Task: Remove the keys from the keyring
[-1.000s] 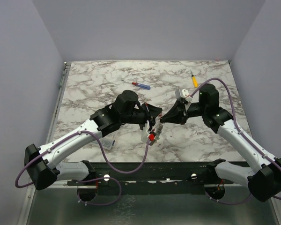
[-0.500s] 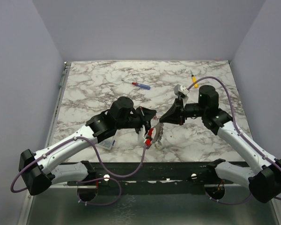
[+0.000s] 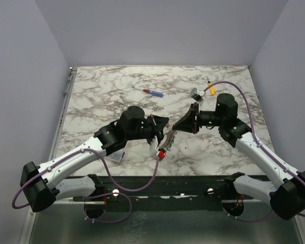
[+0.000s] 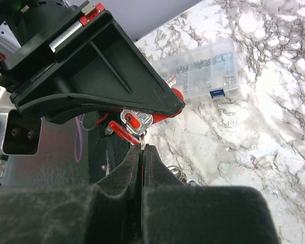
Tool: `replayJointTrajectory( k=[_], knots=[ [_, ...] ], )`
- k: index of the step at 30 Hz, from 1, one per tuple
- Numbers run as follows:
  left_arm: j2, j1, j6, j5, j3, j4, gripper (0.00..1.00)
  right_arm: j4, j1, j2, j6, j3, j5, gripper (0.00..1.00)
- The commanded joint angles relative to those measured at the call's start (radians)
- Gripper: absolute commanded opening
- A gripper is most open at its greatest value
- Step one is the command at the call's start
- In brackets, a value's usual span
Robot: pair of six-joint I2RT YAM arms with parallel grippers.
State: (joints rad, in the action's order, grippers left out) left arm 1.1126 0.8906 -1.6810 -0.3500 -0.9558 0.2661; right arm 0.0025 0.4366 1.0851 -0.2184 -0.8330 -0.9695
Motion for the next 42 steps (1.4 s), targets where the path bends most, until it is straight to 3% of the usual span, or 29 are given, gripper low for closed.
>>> replayJointTrajectory(
  k=[1,16,29,42],
  knots=[
    [-0.027,0.006,-0.017,0.016,0.019,-0.004,0.00,0.077,-0.018,-0.011,-0.043,0.028,0.039,0.01],
    [-0.008,0.062,0.009,0.045,0.023,-0.019,0.00,0.121,-0.018,0.001,-0.058,0.037,0.044,0.01],
    [0.007,0.068,0.034,0.108,-0.053,-0.019,0.00,-0.072,-0.018,0.000,0.089,0.026,0.266,0.01],
    [0.096,0.071,0.074,0.073,-0.186,0.034,0.00,-0.227,-0.017,0.081,0.275,-0.039,0.158,0.01]
  ],
)
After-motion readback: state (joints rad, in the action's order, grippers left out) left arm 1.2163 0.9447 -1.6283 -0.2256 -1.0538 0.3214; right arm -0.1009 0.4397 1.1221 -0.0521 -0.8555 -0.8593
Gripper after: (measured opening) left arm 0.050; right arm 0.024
